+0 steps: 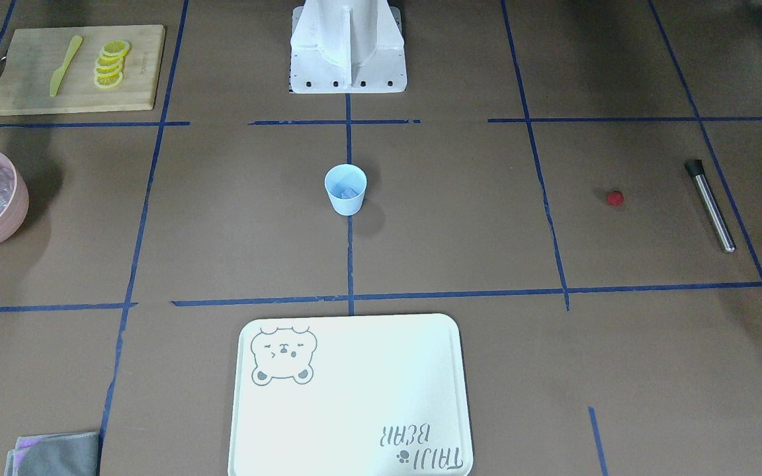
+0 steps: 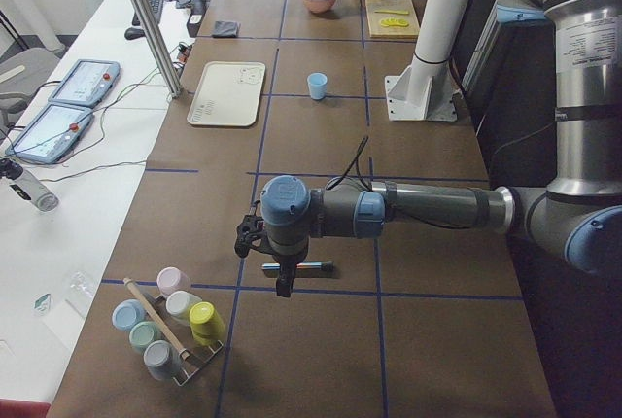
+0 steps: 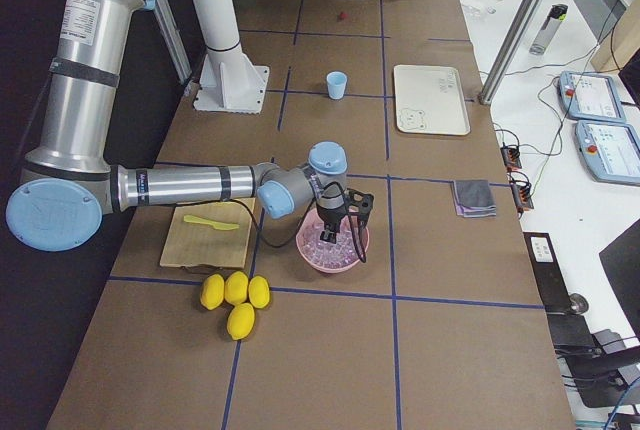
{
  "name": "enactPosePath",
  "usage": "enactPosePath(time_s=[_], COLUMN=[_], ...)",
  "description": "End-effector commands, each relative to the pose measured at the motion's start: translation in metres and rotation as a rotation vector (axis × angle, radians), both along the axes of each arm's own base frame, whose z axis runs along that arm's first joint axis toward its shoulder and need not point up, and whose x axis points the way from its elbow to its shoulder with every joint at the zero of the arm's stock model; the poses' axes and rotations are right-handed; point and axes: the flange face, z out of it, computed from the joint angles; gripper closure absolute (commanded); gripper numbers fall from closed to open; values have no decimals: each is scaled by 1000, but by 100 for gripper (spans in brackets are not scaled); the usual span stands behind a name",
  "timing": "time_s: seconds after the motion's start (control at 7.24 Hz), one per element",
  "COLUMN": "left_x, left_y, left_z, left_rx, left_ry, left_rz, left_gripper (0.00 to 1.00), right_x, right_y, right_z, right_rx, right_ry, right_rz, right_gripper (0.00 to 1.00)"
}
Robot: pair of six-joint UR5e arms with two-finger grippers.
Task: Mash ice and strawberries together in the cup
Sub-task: 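Lower the right gripper into the ice and grasp another cube, then lift the ice cube and carry it over the light-blue cup with the right gripper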
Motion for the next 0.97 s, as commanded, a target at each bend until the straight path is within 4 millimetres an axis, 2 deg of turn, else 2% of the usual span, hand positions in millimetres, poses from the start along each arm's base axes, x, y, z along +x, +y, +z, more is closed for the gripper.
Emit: enactPosePath(time_s=[0.0,0.14,0.28,0.41,0.55,0.69,0.83], left_x=[2,2,2,4,7,9,9], left_y=[1,1,1,0,0,-2,-4], left_z=[1,1,1,1,1,-1,-3], left_rx=[-4,-4,-4,-4,-3,3,8], left_ry=[2,2,0,2,2,1,1], left_rz=[5,5,5,9,17,20,20], left_gripper=[0,0,0,0,0,0,0], right_x=[10,7,-18,-63,-96,-136,-159], right_y=[-16,-22,-43,-59,-86,-84,-83], right_z=[-24,-40,-77,-129,-190,-234,-267], right_rx=[189,276,309,337,373,413,418], right_ry=[4,6,-4,-23,-41,-70,-94], right_rz=[-134,-209,-254,-317,-342,-389,-393], right_gripper=[98,97,98,97,95,94,94])
